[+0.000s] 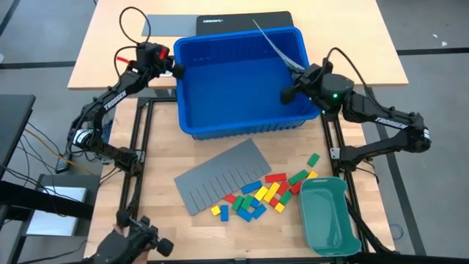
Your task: Sort Items/Unsort Items
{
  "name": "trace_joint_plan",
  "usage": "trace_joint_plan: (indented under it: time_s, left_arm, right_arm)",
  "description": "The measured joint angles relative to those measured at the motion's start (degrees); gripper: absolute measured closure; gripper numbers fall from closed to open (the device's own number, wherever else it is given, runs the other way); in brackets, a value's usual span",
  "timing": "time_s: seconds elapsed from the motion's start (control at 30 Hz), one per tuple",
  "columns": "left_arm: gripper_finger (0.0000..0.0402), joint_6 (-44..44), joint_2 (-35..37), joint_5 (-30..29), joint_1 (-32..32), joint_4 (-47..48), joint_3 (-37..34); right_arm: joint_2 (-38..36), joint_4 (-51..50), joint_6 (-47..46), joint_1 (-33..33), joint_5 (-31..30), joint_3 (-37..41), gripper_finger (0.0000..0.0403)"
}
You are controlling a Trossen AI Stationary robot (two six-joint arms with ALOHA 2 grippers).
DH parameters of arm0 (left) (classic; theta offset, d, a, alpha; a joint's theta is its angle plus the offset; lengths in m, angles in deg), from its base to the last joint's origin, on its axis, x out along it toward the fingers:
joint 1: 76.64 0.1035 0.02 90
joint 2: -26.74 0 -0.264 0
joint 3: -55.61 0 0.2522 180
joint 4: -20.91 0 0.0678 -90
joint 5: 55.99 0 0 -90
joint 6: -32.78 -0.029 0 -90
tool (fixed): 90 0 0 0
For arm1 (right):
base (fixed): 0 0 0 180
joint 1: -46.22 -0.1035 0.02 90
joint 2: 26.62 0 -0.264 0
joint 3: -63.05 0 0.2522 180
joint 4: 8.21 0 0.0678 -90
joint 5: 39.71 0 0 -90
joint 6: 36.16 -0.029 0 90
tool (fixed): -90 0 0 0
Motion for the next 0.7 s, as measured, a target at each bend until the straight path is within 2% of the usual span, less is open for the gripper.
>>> trace_joint_plan:
  time_s: [0.13, 0.33, 0.47, 0.7]
  left_arm:
    - [0.0401, -1.3, 3.3, 8.6, -0.3, 2.9, 0.6]
    - [0.0401, -9.2, 12.3, 13.4, -4.4, 13.2, 0.6]
    - [0.0401, -13.1, 18.8, 15.4, -11.2, 21.6, 0.6]
    - [0.0401, -14.2, 26.6, 13.7, -28.1, 36.0, 0.6]
  right_arm:
    - [0.6, 3.1, 8.3, -0.7, -2.5, -0.2, 0.0403]
    - [-0.2, 3.5, 13.7, -0.7, -3.7, -1.7, 0.0403]
    - [-0.5, 3.3, 16.0, -0.7, -3.7, -1.7, 0.0403]
    - [-0.5, 2.6, 16.8, -0.8, -3.6, -1.7, 0.0403]
